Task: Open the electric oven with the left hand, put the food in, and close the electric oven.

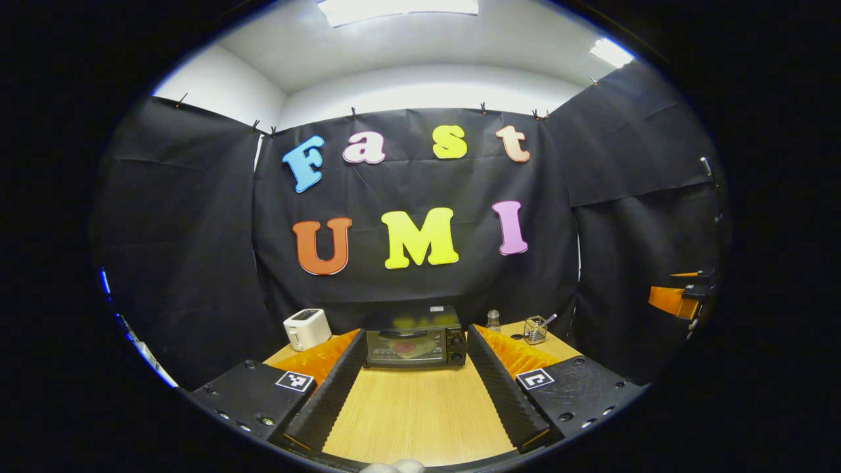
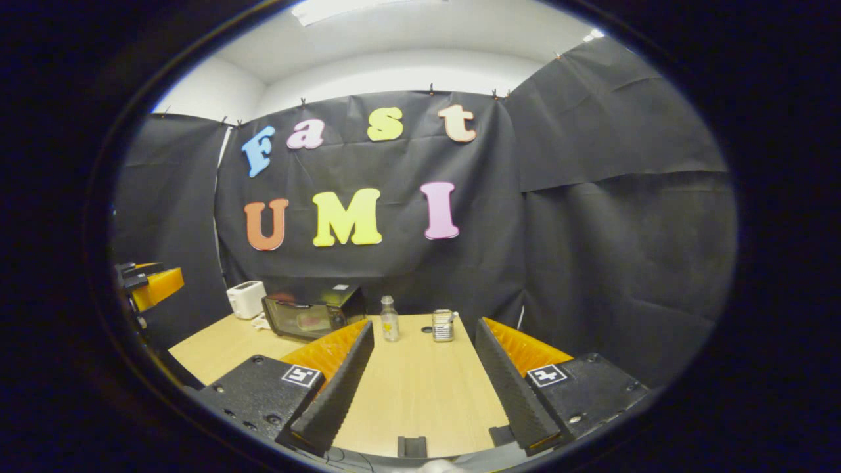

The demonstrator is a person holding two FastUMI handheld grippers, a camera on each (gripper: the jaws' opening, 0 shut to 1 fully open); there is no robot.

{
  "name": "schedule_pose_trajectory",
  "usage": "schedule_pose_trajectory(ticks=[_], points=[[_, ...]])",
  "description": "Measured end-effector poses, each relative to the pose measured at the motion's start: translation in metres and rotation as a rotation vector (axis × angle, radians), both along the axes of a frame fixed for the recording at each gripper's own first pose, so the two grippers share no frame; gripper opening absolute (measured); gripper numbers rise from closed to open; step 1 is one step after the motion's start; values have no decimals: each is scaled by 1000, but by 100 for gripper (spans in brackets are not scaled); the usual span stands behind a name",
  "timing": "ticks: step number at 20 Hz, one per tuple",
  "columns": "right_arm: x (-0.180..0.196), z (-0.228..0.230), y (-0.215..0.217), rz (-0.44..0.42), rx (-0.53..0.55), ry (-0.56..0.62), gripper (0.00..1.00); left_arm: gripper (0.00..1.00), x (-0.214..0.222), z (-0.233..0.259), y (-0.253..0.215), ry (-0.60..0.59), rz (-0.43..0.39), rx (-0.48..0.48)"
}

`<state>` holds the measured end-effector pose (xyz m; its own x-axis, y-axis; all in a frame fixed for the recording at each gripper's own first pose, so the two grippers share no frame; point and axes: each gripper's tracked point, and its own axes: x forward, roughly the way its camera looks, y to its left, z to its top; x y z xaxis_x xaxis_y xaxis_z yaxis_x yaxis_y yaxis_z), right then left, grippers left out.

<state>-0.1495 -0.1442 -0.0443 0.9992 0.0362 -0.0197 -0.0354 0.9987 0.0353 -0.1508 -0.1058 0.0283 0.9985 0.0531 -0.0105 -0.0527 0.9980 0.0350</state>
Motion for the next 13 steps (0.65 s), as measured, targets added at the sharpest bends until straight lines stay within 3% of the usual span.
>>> schedule_pose_trajectory(ticks=[1, 2, 11, 12, 13], points=[[0, -4, 2, -3, 0, 15, 96, 100, -3, -1, 6, 2, 10, 1], [-1, -4, 6, 0, 3, 14, 99, 96, -3, -2, 8, -2, 6, -4], [-13, 14, 33, -1, -16, -8, 99, 96, -5, 2, 25, -11, -11, -7], [-15, 15, 34, -6, -25, -12, 99, 89, -5, 3, 25, -12, -15, -11], [-16, 16, 35, -10, -30, -17, 99, 89, -4, 4, 24, -16, -22, -19]])
